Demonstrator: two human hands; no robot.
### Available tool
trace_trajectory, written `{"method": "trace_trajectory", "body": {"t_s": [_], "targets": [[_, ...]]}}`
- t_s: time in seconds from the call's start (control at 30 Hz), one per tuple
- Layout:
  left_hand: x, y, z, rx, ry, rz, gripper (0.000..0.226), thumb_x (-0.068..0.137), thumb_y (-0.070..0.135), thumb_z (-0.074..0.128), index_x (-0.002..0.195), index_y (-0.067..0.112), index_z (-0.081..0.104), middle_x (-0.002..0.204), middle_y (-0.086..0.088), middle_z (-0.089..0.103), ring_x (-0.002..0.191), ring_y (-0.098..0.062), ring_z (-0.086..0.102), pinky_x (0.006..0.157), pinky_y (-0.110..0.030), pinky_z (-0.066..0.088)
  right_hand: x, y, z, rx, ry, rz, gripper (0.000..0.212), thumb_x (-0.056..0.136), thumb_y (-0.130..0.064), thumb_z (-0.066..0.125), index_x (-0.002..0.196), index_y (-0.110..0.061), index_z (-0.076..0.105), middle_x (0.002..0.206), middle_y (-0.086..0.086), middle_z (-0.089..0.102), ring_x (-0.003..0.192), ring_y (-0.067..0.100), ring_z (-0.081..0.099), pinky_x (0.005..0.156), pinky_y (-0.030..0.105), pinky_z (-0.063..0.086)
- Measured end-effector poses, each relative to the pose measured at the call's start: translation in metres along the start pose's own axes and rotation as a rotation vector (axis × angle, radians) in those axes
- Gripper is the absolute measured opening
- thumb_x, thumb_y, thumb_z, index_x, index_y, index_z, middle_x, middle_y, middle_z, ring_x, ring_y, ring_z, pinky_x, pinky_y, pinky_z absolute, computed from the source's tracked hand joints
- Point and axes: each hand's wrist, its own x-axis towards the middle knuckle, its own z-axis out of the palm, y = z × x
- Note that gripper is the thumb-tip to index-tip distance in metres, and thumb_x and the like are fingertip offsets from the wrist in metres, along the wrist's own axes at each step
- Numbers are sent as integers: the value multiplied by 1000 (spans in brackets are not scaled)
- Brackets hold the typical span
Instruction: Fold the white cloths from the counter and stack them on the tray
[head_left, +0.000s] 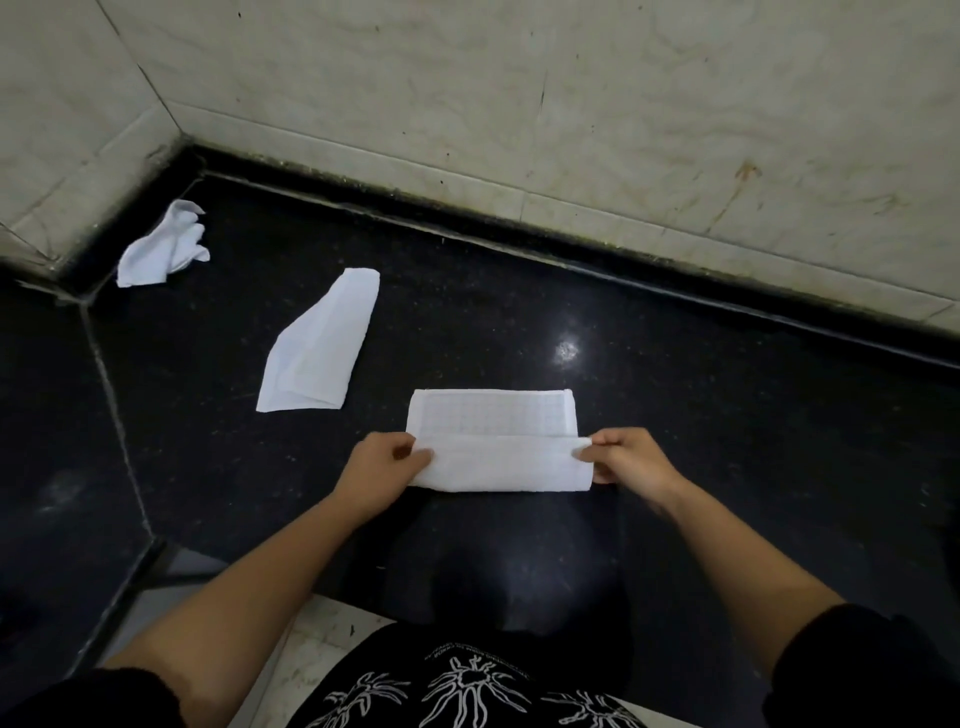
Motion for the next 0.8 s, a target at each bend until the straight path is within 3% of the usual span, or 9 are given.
{"method": "trace_trajectory", "body": {"t_s": [0.17,0.3,0.4,0.5,0.57,0.67,0.8], "targets": [[20,-10,3,-247,43,-160,32,89,32,65,78,3,68,71,-13,61,67,-17,55,69,-42,50,13,-7,4,113,47,-17,17,89,-11,68,93,4,68,83,12,68,72,18,62,62,21,56],[37,-12,6,-245,100,-200,29,90,33,64,81,6,69,78,-17,65,71,-18,57,78,-51,54,32,-12,11,81,110,-33,12,90,-18,67,85,-8,70,86,10,72,78,21,67,72,37,58],[46,-7,5,-169,127,-201,26,91,34,62,79,11,67,71,-6,63,71,-18,58,75,-45,54,45,-14,16,-56,199,-41,17,90,-24,67,77,-13,68,77,6,68,72,18,61,77,41,57],[53,-3,7,-80,149,-187,29,93,34,60,81,9,67,68,-2,61,67,-17,55,66,-33,46,49,-18,20,-168,297,-65,19,93,-25,62,80,-12,64,69,-2,60,64,10,53,62,22,46],[59,-1,8,-18,160,-181,33,93,35,59,84,5,67,71,-8,62,64,-15,53,60,-27,41,51,-18,21,-190,330,-61,19,94,-26,60,80,-12,62,68,-3,58,61,6,50,56,18,38],[67,-2,8,41,175,-190,38,92,38,58,86,2,67,79,-16,67,64,-14,54,58,-24,39,57,-18,23,-200,352,-43,22,94,-26,60,77,-13,62,71,3,61,63,11,52,56,19,41],[74,1,7,78,192,-197,31,91,39,60,88,10,69,75,-4,66,64,-9,55,56,-18,38,62,-19,25,-207,367,-28,20,94,-24,60,81,-9,63,73,4,60,69,15,54,60,24,41]]}}
